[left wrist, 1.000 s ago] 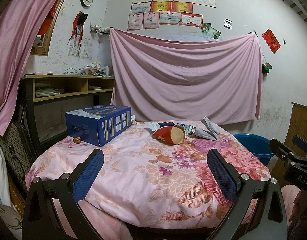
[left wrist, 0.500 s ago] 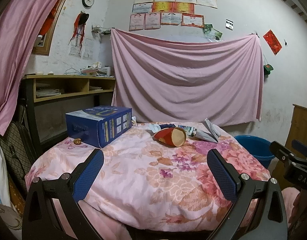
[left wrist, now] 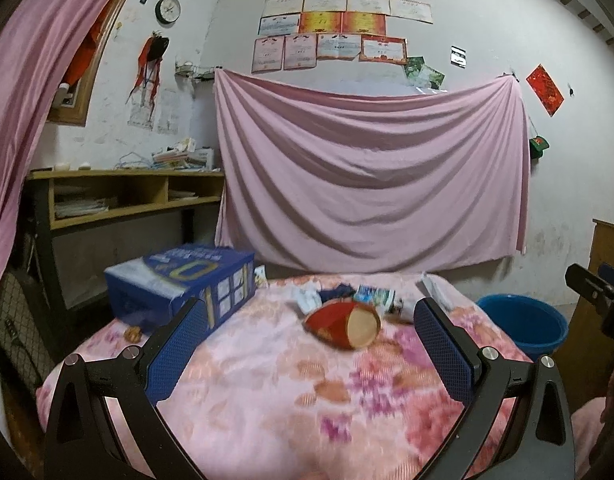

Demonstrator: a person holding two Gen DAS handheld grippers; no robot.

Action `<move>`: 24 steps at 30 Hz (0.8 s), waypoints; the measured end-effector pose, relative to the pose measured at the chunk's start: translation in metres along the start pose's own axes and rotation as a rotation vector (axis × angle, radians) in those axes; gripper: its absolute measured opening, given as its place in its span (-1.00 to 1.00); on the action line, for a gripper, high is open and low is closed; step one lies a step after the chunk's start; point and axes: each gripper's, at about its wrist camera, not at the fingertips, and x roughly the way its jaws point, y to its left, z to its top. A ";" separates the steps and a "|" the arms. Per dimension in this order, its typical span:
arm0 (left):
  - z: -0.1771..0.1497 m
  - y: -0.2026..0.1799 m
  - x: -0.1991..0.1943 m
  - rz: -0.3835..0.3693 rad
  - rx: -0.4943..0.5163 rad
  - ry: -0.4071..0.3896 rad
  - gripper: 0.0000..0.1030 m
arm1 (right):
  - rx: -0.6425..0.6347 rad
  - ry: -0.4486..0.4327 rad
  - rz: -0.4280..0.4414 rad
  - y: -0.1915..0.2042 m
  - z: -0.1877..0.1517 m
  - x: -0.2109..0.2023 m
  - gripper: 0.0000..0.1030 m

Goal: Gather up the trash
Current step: 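Grasp the red paper cup with the left tool while the right tool grasps the grey mesh cloth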

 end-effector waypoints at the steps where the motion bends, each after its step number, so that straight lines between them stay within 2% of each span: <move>1: 0.004 -0.001 0.005 -0.001 0.004 -0.013 0.96 | -0.006 -0.009 -0.001 -0.001 0.004 0.005 1.00; 8: 0.026 -0.005 0.041 -0.002 0.030 -0.084 0.96 | -0.033 -0.103 0.009 -0.012 0.032 0.040 1.00; 13: 0.035 -0.005 0.066 -0.005 0.039 -0.087 0.96 | -0.059 -0.176 0.046 -0.018 0.048 0.071 1.00; 16: 0.037 -0.007 0.082 -0.004 0.030 -0.057 0.96 | -0.092 -0.189 0.079 -0.018 0.057 0.092 1.00; 20: 0.035 -0.008 0.107 0.022 0.010 0.050 0.96 | -0.131 -0.195 0.113 -0.018 0.062 0.118 1.00; 22: 0.030 -0.007 0.117 0.026 -0.002 0.107 0.96 | -0.141 -0.154 0.119 -0.019 0.060 0.133 1.00; 24: 0.024 -0.008 0.128 0.025 -0.013 0.170 0.96 | -0.140 -0.075 0.131 -0.021 0.056 0.150 1.00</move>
